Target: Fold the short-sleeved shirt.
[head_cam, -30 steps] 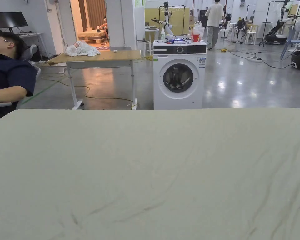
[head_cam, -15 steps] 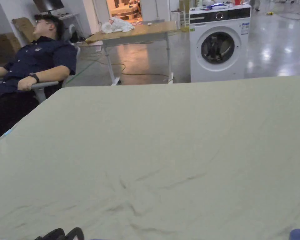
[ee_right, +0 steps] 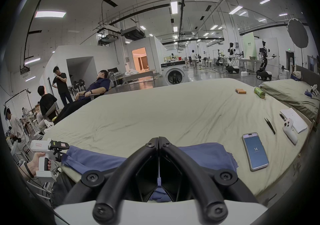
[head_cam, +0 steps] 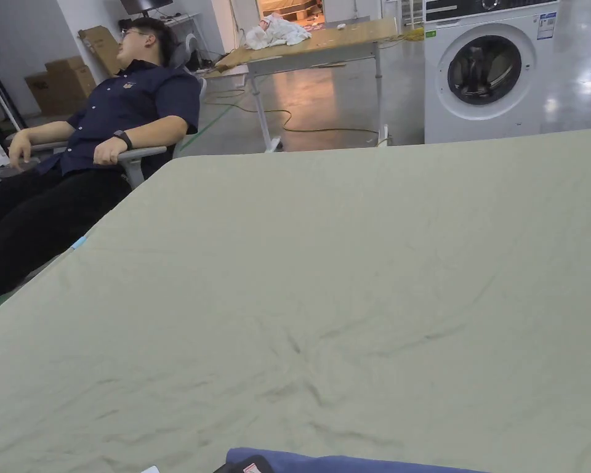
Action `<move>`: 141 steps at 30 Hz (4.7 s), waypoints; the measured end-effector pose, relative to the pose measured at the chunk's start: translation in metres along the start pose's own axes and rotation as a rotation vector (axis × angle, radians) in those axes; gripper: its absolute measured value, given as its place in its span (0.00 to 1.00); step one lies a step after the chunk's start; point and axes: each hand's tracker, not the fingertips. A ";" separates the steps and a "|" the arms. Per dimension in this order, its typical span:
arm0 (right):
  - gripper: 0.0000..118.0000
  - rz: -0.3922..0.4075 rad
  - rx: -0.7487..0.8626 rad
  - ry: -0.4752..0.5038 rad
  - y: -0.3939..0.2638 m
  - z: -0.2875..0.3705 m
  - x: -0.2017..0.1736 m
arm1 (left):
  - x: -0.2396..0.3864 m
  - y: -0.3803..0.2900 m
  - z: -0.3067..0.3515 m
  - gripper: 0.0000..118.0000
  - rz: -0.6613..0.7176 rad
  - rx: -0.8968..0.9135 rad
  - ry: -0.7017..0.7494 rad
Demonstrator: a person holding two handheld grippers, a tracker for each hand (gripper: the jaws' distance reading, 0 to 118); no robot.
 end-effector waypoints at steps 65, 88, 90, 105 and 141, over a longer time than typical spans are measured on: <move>0.00 -0.180 -0.121 -0.016 -0.046 0.016 0.017 | 0.136 -0.102 -0.109 0.10 -0.464 -0.334 -0.063; 0.00 -0.156 -0.146 0.079 -0.045 -0.004 -0.005 | 0.013 -0.032 -0.031 0.07 0.068 -0.108 -0.025; 0.00 -0.165 -0.152 0.071 -0.045 -0.004 -0.002 | 0.012 -0.029 -0.026 0.06 0.085 -0.110 -0.038; 0.00 -0.254 -0.165 0.069 -0.056 -0.021 0.004 | 0.092 0.006 0.042 0.06 -0.271 0.038 0.102; 0.00 -0.251 -0.184 -0.004 -0.067 0.007 0.016 | 0.207 -0.191 -0.197 0.03 -0.707 -0.658 -0.064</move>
